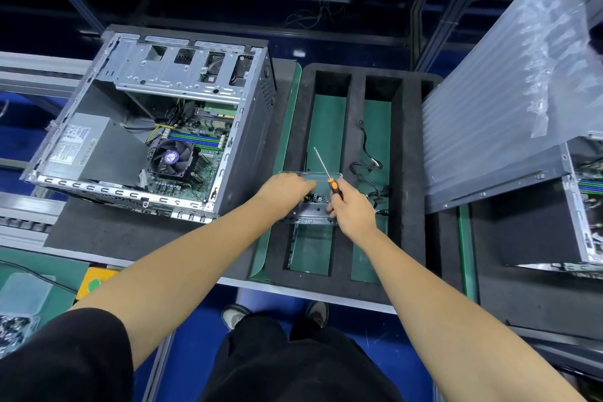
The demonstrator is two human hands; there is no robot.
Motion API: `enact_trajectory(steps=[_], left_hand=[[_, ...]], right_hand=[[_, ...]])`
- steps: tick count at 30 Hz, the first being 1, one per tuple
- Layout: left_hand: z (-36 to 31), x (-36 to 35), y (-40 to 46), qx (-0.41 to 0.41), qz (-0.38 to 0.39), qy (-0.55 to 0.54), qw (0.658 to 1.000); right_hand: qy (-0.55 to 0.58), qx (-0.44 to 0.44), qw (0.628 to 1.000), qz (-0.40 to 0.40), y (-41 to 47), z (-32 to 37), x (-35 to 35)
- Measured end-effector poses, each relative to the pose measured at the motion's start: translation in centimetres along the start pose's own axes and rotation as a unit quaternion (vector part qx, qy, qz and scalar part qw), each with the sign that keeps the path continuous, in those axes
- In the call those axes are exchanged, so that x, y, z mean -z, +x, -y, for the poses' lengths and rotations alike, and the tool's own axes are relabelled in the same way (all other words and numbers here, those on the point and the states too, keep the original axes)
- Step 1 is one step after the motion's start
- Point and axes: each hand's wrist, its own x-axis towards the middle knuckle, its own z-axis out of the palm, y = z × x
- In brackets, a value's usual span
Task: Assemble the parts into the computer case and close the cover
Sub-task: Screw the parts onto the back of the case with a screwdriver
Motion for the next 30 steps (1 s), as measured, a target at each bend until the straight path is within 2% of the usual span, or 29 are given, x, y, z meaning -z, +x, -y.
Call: enact_trajectory(steps=[9,18,21,23,24,28,30], left_hand=[[-0.3,-0.3,0.2,-0.021,0.002,0.032,0.999],[0.6,-0.6,0.7,0.005,0.006,-0.09,0.996],[0.8,-0.9,0.6,0.042,-0.01,-0.178,0.983],[1.1,-1.1,0.3,0.077,-0.022,-0.306,0.949],[1.2,-1.1,0.1,0.097,-0.023,-0.381,0.919],[1.5,-0.6,-0.3,0.163,-0.038,-0.619,0.767],[1.2,-0.5,-0.4,0.183,-0.046,-0.71,0.678]], right_hand=[[0.003,-0.002,1.0,0.005,0.0,0.1,0.0],[0.001,-0.004,1.0,0.004,-0.2,0.1,0.1],[0.002,-0.006,1.0,0.004,-0.2,0.0,0.1],[0.007,-0.007,1.0,0.003,-0.1,0.0,0.1],[0.008,-0.007,1.0,0.002,-0.1,0.0,0.0],[0.019,-0.01,1.0,0.001,-0.1,-0.1,0.0],[0.023,-0.008,1.0,0.0,-0.1,-0.1,-0.1]])
